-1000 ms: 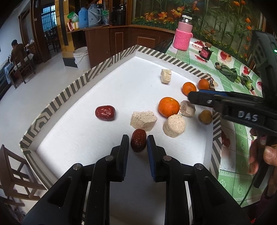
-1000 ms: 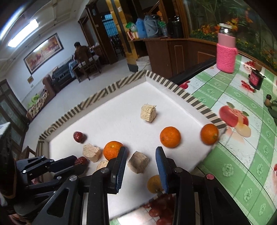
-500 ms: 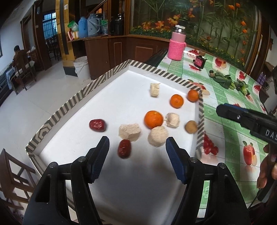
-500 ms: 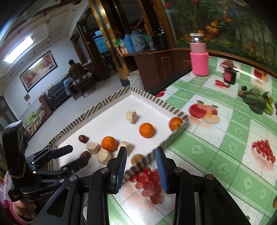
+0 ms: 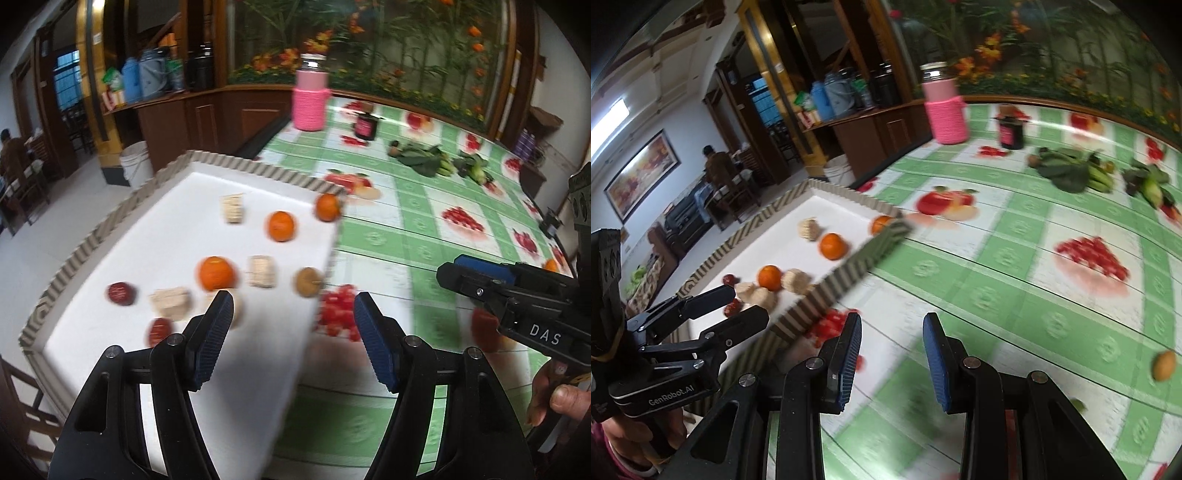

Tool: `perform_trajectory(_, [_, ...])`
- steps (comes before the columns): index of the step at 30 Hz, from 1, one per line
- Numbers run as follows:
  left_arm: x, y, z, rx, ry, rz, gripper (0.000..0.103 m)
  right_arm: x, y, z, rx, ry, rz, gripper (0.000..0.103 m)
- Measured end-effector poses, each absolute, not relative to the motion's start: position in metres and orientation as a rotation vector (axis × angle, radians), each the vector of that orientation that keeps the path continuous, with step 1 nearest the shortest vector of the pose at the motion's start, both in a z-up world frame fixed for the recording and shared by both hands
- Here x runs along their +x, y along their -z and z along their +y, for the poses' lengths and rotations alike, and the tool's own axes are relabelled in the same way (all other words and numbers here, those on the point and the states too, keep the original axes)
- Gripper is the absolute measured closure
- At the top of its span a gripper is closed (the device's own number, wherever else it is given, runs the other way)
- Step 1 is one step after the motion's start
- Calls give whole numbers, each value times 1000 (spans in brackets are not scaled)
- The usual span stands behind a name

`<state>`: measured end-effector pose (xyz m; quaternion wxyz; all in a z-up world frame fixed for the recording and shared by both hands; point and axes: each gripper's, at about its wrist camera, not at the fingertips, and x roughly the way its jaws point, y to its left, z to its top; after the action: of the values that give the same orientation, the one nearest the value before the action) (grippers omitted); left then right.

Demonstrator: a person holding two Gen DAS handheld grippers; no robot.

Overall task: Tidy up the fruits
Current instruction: 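Move both grippers over the table toward the last orange and kiwi, then grasp the orange with the right gripper while the left grasps the brown kiwi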

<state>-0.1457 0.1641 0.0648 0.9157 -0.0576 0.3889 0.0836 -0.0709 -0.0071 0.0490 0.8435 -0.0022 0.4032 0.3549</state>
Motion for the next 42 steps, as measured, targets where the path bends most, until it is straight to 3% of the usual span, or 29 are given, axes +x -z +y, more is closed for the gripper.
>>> perform_trajectory(28, [-68,-56,-19,8,188,863,35,-54,-60,-237,124,-300,797,69])
perform_trajectory(42, [-39,-47,-85,20,333,915,35,-19,-45,-300,106,-131,850,63])
